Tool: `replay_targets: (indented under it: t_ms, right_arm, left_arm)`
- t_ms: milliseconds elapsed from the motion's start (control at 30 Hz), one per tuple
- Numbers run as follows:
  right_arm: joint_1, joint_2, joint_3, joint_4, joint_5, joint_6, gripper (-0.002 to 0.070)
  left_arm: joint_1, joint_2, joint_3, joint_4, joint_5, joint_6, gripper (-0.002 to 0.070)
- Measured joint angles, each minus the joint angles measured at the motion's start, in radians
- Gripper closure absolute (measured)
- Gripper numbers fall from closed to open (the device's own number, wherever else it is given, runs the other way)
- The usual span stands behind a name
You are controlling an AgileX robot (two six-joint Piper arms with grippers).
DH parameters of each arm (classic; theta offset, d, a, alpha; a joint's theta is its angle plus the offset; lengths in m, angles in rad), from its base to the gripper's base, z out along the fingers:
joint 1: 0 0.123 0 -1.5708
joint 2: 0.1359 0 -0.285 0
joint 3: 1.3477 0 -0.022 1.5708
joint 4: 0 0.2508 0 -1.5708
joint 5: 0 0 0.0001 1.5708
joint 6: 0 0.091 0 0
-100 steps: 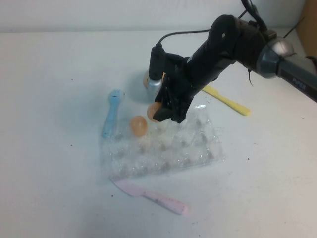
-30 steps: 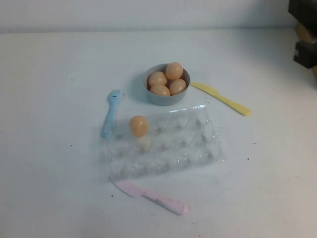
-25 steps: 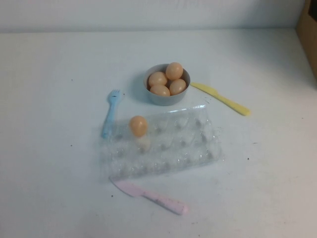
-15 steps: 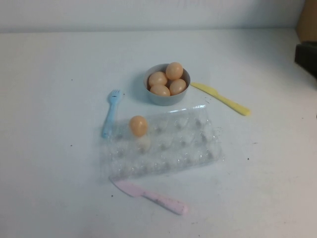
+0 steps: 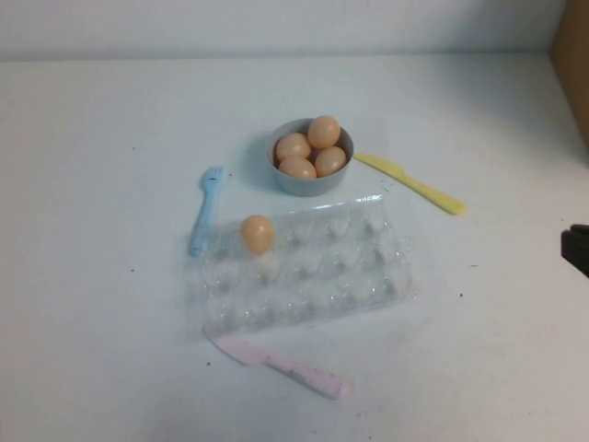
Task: Take an egg out of the egg box
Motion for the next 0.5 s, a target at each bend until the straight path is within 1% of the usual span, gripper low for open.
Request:
replay_targets:
  t_ms: [33, 133, 267, 367, 500]
  right_arm:
    - [0.000, -0.028, 0.040, 0.000, -0.031, 0.000, 0.0694]
    - [0.000, -0.141, 0.199, 0.000, -0.210, 0.000, 0.0694]
    - [-0.007, -0.264, 0.354, 0.017, -0.373, 0.000, 0.0694]
    - [-0.066, -0.364, 0.458, 0.038, -0.450, 0.000, 0.0694]
    - [-0.203, -0.456, 0.552, 0.076, -0.467, 0.000, 0.0694]
  left_arm:
    - [0.000, 0.000, 0.000, 0.000, 0.000, 0.000, 0.0678]
    - [0.000, 0.000, 0.000, 0.000, 0.000, 0.000, 0.0678]
    - [0.000, 0.000, 0.000, 0.000, 0.000, 0.000, 0.0678]
    - [0.000, 0.000, 0.000, 0.000, 0.000, 0.000, 0.0678]
    - [0.000, 0.000, 0.000, 0.000, 0.000, 0.000, 0.0678]
